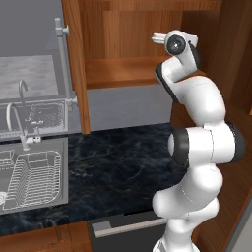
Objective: Get the candle and the beer from the cabinet and move them to the dining counter.
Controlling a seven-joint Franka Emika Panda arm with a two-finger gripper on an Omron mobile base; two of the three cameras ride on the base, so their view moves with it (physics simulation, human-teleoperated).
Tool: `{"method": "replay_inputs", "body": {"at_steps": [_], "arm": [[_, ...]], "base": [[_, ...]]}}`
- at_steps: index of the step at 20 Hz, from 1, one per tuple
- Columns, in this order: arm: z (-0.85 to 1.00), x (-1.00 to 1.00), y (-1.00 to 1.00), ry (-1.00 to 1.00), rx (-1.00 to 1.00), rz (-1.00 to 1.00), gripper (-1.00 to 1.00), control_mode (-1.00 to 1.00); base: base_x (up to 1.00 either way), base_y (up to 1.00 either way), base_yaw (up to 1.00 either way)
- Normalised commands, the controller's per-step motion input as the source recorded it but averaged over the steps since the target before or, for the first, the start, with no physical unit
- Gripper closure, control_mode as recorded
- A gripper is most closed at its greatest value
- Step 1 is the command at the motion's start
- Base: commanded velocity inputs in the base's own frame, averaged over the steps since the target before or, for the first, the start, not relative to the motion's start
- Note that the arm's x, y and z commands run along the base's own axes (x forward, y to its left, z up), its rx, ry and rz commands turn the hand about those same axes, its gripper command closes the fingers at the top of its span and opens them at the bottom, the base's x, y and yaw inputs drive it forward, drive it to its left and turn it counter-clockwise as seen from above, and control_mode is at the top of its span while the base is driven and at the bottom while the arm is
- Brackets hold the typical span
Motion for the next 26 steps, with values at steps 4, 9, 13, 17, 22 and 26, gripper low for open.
{"method": "replay_inputs", "body": {"at_steps": [4, 9, 13, 17, 22, 26], "arm": [[0.0, 0.0, 0.0, 0.02, 0.0, -0.03, -1.0, -1.0], [0.0, 0.0, 0.0, 0.03, 0.0, 0.0, -1.0, -1.0], [0.0, 0.08, 0.0, 0.06, 0.0, 0.0, -1.0, -1.0], [0.0, 0.11, 0.0, 0.09, 0.0, -0.02, -1.0, -1.0], [0.04, 0.11, 0.0, 0.06, 0.0, -0.01, -1.0, -1.0], [0.02, 0.01, 0.0, 0.04, 0.0, 0.0, -1.0, -1.0]], "base": [[0.0, 0.0, 0.0], [0.0, 0.0, 0.0], [0.0, 0.0, 0.0], [0.0, 0.0, 0.0], [0.0, 0.0, 0.0], [0.0, 0.0, 0.0]]}}
